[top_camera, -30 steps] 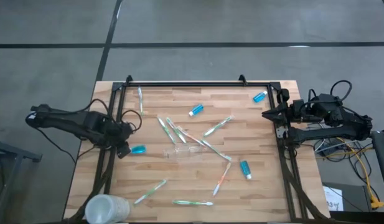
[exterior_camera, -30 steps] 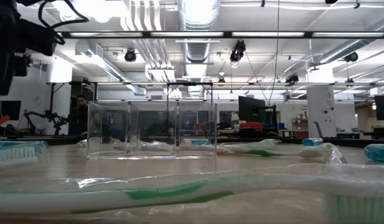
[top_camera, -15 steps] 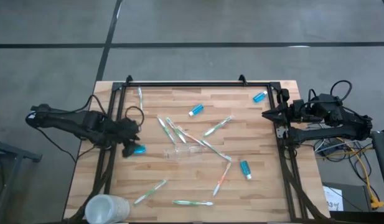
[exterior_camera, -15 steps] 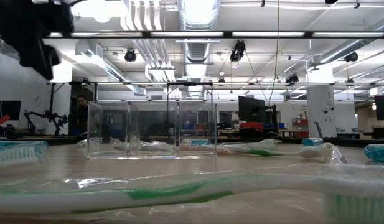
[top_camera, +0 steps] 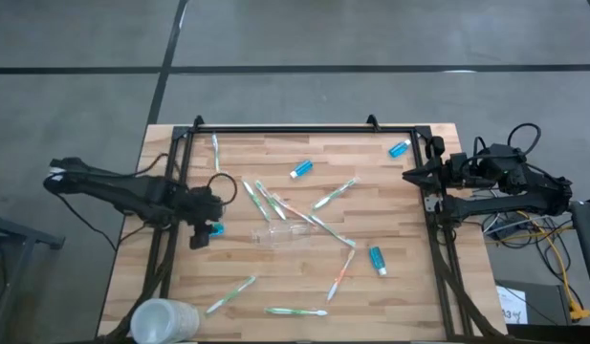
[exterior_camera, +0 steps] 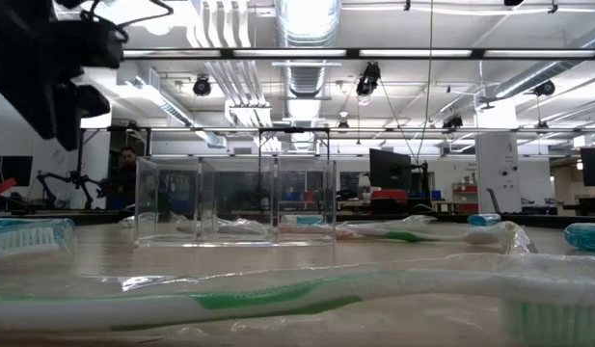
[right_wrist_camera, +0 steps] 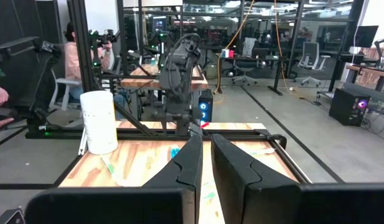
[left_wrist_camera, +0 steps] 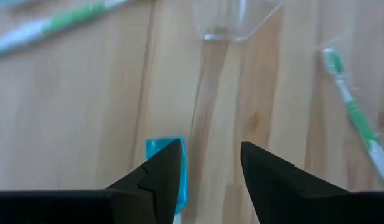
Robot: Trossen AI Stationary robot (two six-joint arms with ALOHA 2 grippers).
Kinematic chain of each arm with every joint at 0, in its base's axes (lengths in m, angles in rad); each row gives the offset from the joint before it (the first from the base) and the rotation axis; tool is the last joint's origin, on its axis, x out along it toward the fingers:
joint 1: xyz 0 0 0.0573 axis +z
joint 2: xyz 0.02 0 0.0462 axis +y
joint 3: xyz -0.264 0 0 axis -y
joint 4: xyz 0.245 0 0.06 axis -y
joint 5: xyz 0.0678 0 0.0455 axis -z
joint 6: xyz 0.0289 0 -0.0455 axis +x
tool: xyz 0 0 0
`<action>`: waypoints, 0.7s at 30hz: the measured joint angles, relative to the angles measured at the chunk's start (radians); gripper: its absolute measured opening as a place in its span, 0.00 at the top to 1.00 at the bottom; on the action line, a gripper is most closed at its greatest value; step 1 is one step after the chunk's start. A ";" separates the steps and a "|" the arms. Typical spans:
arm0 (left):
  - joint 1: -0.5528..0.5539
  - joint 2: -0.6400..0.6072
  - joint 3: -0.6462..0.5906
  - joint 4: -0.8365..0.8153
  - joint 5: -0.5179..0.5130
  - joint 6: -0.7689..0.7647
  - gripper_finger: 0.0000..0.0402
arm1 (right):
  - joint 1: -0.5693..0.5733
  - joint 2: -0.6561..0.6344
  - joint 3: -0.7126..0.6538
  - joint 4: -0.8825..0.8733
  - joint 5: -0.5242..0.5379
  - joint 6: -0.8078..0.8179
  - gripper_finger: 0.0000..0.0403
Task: Pick & Place toothbrushing station
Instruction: Put the blue mouthwash bottle into the transparent organizer
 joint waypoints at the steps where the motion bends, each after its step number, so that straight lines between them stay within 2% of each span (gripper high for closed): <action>1: 0.000 0.017 -0.003 -0.002 0.000 -0.016 0.58 | 0.000 0.000 0.000 0.000 0.000 0.000 0.92; 13: 0.008 0.191 -0.033 0.005 -0.014 -0.173 0.58 | 0.000 0.000 0.000 0.000 0.000 0.000 0.92; 21: 0.017 0.224 -0.034 0.031 -0.029 -0.215 0.58 | 0.000 0.000 0.000 0.000 0.000 0.000 0.92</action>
